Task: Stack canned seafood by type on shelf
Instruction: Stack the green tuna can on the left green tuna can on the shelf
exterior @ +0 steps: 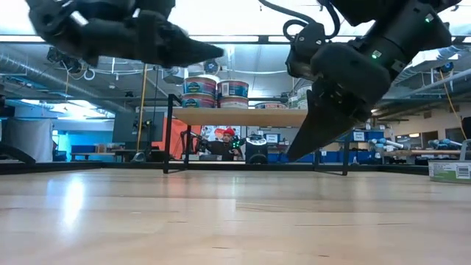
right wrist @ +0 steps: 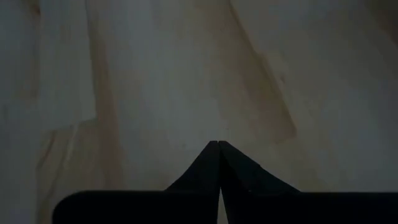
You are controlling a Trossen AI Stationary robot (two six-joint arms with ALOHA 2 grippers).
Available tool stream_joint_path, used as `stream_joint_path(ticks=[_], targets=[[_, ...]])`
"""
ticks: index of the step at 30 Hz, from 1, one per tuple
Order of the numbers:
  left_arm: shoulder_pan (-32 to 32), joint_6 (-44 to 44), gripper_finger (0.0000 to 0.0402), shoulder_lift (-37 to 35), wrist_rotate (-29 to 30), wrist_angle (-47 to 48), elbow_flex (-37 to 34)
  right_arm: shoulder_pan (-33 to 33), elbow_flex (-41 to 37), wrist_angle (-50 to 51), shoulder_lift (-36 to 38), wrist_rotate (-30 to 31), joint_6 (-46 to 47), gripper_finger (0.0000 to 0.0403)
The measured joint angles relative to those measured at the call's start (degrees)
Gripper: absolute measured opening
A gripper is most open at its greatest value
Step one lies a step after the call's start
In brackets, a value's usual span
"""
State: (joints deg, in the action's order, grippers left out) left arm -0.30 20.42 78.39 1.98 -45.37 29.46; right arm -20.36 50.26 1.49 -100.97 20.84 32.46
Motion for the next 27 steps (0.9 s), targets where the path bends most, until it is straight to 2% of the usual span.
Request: stream_joint_path(ticks=[4, 7, 12, 16, 18, 22, 27], targets=[[-0.98, -2.73, 0.0003, -2.11, 1.38, -1.99, -4.68, 0.41, 1.87, 4.06, 0.0, -2.39, 2.5, 0.0013], [-0.96, -3.08, 0.0003, -2.05, 1.42, -3.0, -7.53, 0.42, 5.97, 12.95, 0.0, -3.36, 3.52, 0.0019], [-0.96, -2.95, 0.0004, -1.4, 1.5, -7.9, -10.8, 0.41, 16.13, 36.75, 0.0, -6.31, 8.58, 0.0041], [-0.94, -2.91, 0.0004, -1.42, 1.53, -11.78, -11.99, -0.08, 24.05, 57.29, 0.04, -12.92, 11.36, 0.0048], [-0.94, -2.88, 0.0004, -1.4, 1.5, -11.82, -12.24, -1.03, 26.78, 66.73, 0.07, -14.36, 12.57, 0.0042], [-0.94, -2.64, 0.0005, -1.4, 1.5, -12.32, -12.44, -2.47, 27.49, 79.89, 0.52, -16.2, 14.32, 0.001], [-0.94, -2.64, 0.0005, -1.4, 1.5, -13.42, -12.46, -2.82, 21.9, 80.31, 2.75, -18.41, 16.61, 0.0009]])
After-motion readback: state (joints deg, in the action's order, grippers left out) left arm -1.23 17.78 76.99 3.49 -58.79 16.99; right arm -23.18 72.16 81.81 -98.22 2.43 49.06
